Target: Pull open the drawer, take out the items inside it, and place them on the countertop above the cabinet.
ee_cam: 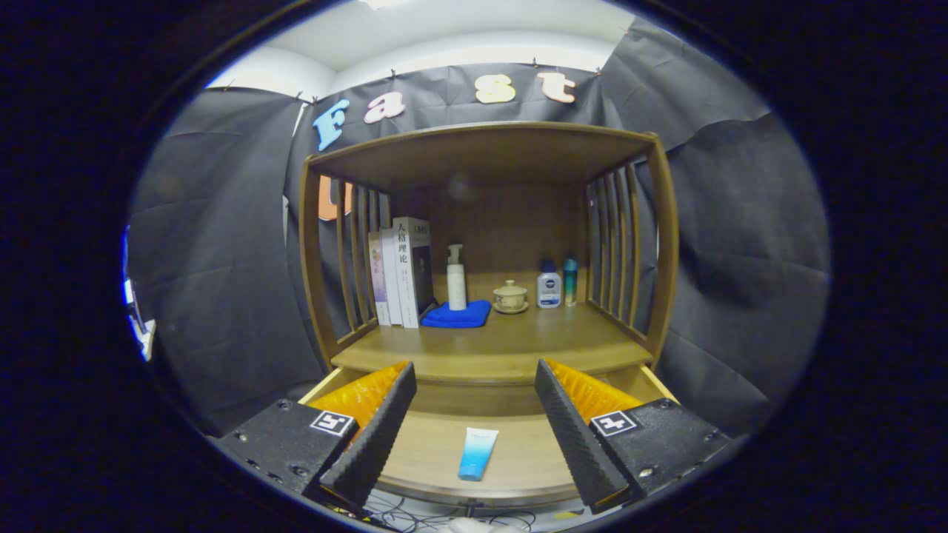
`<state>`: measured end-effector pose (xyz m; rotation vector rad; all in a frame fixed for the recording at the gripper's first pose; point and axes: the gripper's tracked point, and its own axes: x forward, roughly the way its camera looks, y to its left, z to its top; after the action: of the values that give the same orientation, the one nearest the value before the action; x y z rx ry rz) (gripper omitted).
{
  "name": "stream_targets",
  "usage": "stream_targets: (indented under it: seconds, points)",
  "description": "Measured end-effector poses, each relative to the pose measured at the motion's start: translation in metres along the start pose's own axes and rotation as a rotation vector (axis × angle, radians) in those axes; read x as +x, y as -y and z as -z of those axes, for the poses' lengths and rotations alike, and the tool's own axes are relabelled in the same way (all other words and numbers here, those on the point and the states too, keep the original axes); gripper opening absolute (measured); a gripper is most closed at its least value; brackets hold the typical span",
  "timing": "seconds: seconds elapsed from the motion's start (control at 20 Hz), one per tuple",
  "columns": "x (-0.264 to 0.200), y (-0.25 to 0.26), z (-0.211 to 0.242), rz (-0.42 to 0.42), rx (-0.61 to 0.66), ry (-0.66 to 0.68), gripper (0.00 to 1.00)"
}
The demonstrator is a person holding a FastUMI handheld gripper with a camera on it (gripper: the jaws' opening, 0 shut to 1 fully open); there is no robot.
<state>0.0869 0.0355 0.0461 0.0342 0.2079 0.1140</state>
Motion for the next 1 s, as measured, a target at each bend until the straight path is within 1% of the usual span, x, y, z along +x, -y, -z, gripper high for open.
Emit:
stream_targets:
  seconds: [0.1,0.2,0.3,0.35,0.5,0.6,0.65,0.75,0.9,1.0]
  points:
    - [0.02,-0.004,0.003,0.001,-0.006,-0.071,1.0]
    - [0.041,-0.007,0.016,-0.001,0.001,-0.167,1.0]
    - [0.061,-0.014,0.039,-0.012,0.025,-0.291,1.0]
    - [0.079,-0.008,0.058,-0.001,0.033,-0.364,1.0]
    - [0.099,-0.004,0.1,0.015,0.045,-0.541,1.0]
    - [0.104,-0.002,0.119,0.02,0.089,-0.64,1.0]
    - [0.107,0.0,0.126,0.017,0.114,-0.681,0.98]
    - [0.108,0.007,0.142,0.046,0.125,-0.753,0.97]
    - [0.108,0.009,0.164,0.063,0.085,-0.843,0.97]
    - [0.1,0.007,0.178,0.06,0.054,-0.908,0.96]
